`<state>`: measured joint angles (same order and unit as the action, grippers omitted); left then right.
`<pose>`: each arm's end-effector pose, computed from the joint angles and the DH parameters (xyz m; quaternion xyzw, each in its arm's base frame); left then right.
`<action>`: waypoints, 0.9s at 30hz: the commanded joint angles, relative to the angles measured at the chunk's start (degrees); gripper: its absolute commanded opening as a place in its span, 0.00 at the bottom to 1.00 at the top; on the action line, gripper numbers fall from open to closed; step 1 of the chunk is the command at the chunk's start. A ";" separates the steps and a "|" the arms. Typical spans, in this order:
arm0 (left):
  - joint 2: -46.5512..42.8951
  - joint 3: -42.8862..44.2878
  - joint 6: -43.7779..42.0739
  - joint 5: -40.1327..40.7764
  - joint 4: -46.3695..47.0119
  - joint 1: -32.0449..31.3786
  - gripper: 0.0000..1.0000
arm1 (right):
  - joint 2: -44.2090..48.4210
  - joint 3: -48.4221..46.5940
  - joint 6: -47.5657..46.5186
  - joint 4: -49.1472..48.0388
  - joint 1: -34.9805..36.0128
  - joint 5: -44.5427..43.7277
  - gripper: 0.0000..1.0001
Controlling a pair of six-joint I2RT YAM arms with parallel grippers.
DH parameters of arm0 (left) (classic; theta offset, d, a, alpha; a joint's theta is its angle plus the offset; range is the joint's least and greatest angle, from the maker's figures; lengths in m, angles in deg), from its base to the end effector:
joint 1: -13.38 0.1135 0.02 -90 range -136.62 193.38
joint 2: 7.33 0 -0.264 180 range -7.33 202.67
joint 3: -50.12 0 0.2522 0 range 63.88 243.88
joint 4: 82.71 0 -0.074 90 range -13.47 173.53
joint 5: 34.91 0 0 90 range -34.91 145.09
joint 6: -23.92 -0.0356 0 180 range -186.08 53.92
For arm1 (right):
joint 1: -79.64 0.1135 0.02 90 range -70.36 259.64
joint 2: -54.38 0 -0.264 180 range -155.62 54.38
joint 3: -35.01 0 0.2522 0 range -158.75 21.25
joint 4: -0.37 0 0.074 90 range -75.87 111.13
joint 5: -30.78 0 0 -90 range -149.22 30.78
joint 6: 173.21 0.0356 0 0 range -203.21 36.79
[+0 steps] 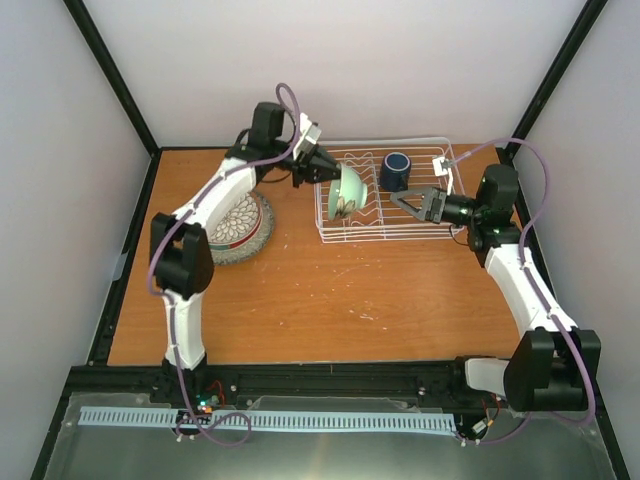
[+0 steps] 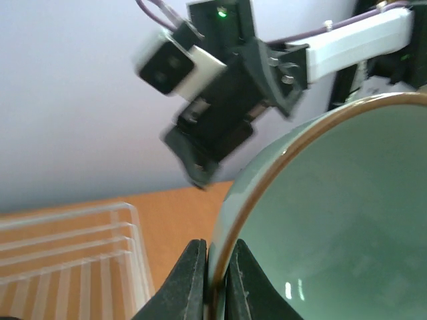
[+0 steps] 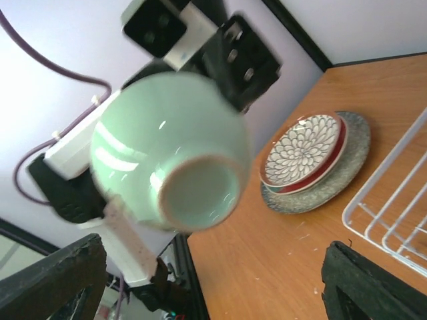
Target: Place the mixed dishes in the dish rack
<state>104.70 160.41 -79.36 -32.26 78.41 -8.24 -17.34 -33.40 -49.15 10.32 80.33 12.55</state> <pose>0.3977 -0.1959 0.3239 0.5533 0.4495 -0.5962 0.3693 0.2714 0.0371 0.3301 -0.1662 0.7129 0.5888 0.3427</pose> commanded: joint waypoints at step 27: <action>4.16 19.40 -27.97 -24.64 -34.16 -1.88 0.01 | -9.36 7.36 25.79 -36.87 6.21 6.64 0.88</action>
<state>109.46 179.32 -109.33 -31.32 41.43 -9.84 -25.95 -27.11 -30.04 -15.69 85.34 17.93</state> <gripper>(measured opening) 0.068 0.877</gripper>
